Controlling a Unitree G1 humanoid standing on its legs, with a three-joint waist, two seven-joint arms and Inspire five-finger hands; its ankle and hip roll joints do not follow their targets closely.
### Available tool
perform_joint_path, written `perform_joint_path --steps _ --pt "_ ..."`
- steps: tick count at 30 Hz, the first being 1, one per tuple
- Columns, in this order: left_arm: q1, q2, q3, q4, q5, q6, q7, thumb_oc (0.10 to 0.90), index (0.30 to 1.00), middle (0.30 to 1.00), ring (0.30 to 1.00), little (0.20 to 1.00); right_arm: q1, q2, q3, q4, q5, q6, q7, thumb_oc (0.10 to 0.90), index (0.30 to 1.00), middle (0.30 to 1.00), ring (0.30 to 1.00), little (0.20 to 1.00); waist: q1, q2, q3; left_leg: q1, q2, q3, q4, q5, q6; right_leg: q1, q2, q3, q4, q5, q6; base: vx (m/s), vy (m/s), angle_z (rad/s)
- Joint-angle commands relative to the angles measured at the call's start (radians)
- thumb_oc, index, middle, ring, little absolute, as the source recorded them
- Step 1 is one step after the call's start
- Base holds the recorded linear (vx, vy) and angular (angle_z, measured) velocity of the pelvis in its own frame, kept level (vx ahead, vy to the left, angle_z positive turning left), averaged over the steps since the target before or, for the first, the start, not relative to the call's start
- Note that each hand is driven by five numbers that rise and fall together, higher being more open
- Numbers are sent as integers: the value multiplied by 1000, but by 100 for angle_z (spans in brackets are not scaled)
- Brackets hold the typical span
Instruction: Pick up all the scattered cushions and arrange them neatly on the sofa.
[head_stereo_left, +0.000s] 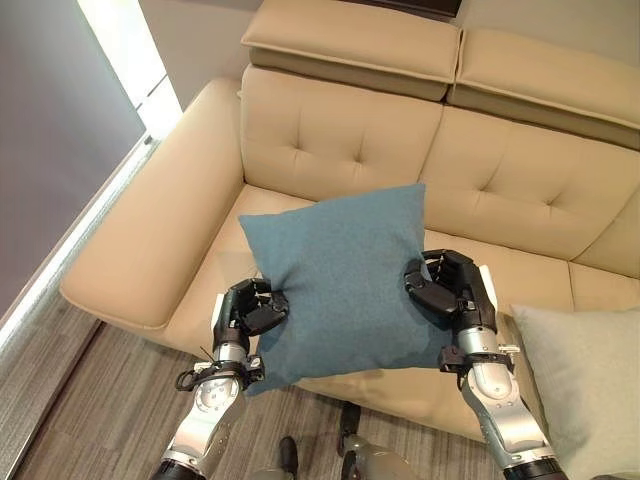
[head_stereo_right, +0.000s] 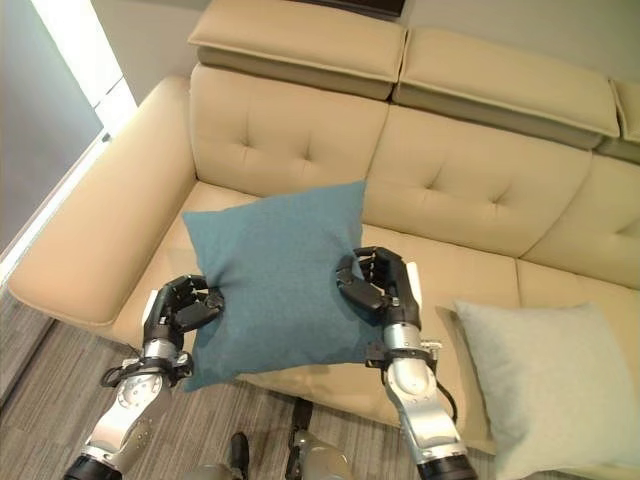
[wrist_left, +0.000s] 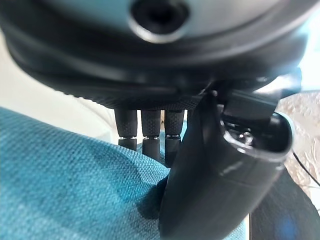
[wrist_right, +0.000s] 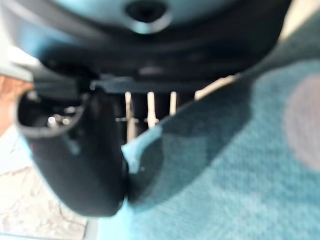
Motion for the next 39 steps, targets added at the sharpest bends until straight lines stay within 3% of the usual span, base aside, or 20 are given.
perform_joint_path --steps 1,5,6,8,13,19,20,22,25,28,29,39 --pt "-118 -19 -54 -193 30 -151 -79 400 300 300 300 300 -92 10 25 -166 6 -147 28 400 300 300 300 300 -1 -16 -82 -70 19 -10 10 -125 25 87 3 17 -22 -123 101 150 51 -21" --pt "-106 -24 -49 -198 29 -149 -71 400 300 300 300 300 -78 9 29 -161 7 -146 30 400 300 300 300 300 9 -3 -92 -58 34 -85 -171 -33 16 108 23 57 -14 -145 100 165 95 -32" --pt "-102 -26 -47 -203 25 -146 -65 400 300 300 300 300 -66 9 27 -155 13 -145 27 400 300 300 300 300 16 10 -89 -71 52 -132 -256 22 2 123 34 78 0 -170 95 146 107 -48" --pt "-101 -25 -48 -203 22 -147 -66 400 300 300 300 300 -56 6 21 -156 12 -143 25 400 300 300 300 300 14 18 -85 -69 63 -147 -291 50 0 134 39 91 17 -190 91 157 145 -39" --pt "-86 -6 -59 -197 33 -138 -81 400 300 300 300 300 -41 10 19 -149 -21 -128 27 400 300 300 300 300 9 34 -118 3 51 -125 -340 51 14 151 19 123 33 -197 102 169 180 -38" --pt "-145 33 -27 -153 117 -146 -20 400 300 300 300 300 -131 49 65 -64 -97 -106 -18 400 300 300 300 300 14 41 -108 18 33 -24 -366 26 56 87 -27 196 35 -152 144 57 189 -40" --pt "-230 35 -33 -109 173 -152 38 400 300 300 300 300 -201 62 89 -23 -144 -106 -68 400 300 300 300 300 12 48 -95 -13 28 -11 -378 33 59 46 -34 203 23 -133 153 -68 69 -21" --pt "-234 35 -33 -107 174 -153 39 400 300 300 300 300 -204 62 89 -21 -144 -107 -69 400 300 300 300 300 12 48 -95 -16 28 -10 -378 33 59 42 -34 203 24 -132 153 -57 32 -18" --pt "-438 37 -73 -6 268 -158 143 400 300 300 300 300 -374 97 148 43 -199 -120 -165 400 300 300 300 300 9 65 -71 -85 23 -3 -408 67 56 -39 -38 208 3 -97 160 -75 15 -7" --pt "-526 45 -90 21 310 -160 184 400 300 300 300 300 -450 108 164 60 -220 -128 -206 400 300 300 300 300 9 73 -71 -110 23 -5 -427 85 51 -71 -38 204 -7 -83 163 -13 1 -5" --pt "-631 48 -110 55 355 -169 239 400 300 300 300 300 -534 106 172 72 -253 -139 -260 400 300 300 300 300 8 79 -69 -125 24 -11 -447 99 45 -91 -37 199 -17 -79 165 0 0 0" --pt "-923 66 -166 150 534 -164 434 400 300 300 300 300 -807 56 177 131 -471 -132 -523 400 300 300 300 300 8 97 -47 -202 29 -33 -468 139 21 -175 -32 188 -16 -69 166 11 -11 3"
